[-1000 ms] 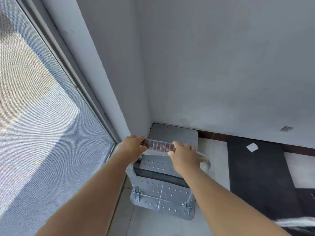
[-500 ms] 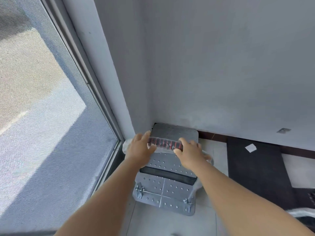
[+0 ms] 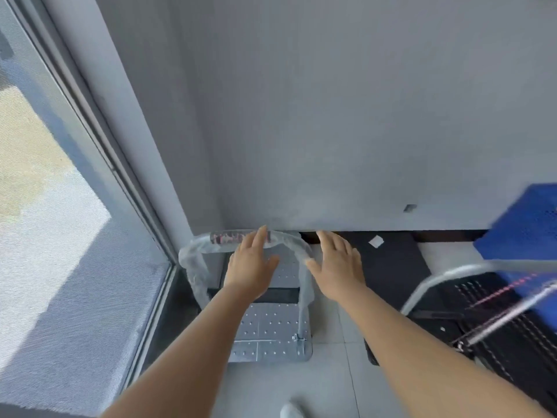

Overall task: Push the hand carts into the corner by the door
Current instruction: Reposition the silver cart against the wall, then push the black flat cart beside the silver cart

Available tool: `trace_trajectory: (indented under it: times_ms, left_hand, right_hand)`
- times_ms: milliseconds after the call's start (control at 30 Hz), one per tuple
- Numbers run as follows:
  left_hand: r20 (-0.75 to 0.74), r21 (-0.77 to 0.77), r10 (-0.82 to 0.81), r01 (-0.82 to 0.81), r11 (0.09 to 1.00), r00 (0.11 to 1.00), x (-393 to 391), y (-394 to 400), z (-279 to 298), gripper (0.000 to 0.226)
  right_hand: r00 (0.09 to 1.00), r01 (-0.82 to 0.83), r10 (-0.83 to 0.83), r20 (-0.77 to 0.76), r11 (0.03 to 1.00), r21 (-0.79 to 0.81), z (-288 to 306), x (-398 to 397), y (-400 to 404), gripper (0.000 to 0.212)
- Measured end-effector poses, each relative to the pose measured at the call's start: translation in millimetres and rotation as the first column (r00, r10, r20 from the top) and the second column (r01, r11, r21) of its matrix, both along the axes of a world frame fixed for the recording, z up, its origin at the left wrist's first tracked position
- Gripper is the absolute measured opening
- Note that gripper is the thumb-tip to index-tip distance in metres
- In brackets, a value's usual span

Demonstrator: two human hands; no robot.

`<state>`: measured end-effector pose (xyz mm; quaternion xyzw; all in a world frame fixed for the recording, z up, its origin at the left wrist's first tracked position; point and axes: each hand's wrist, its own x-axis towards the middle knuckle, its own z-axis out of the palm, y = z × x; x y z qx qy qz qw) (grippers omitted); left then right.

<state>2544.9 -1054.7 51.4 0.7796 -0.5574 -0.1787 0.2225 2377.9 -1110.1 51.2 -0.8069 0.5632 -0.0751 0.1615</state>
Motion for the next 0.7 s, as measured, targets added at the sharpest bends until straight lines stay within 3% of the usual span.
trace_trajectory:
  times_ms: [367, 700]
  left_hand:
    - [0.025, -0.040, -0.340, 0.340, 0.939, 0.940, -146.9, -8.4, 20.6, 0.068]
    - [0.040, 0.004, -0.447, 0.447, 0.894, 0.894, -292.7, -59.0, 14.1, 0.069]
  right_hand:
    - [0.974, 0.227, -0.227, 0.013, 0.973, -0.032, 20.3, -148.4, 32.3, 0.066]
    - [0.939, 0.342, -0.342, 0.029, 0.939, -0.021, 18.0, -293.7, -3.7, 0.068]
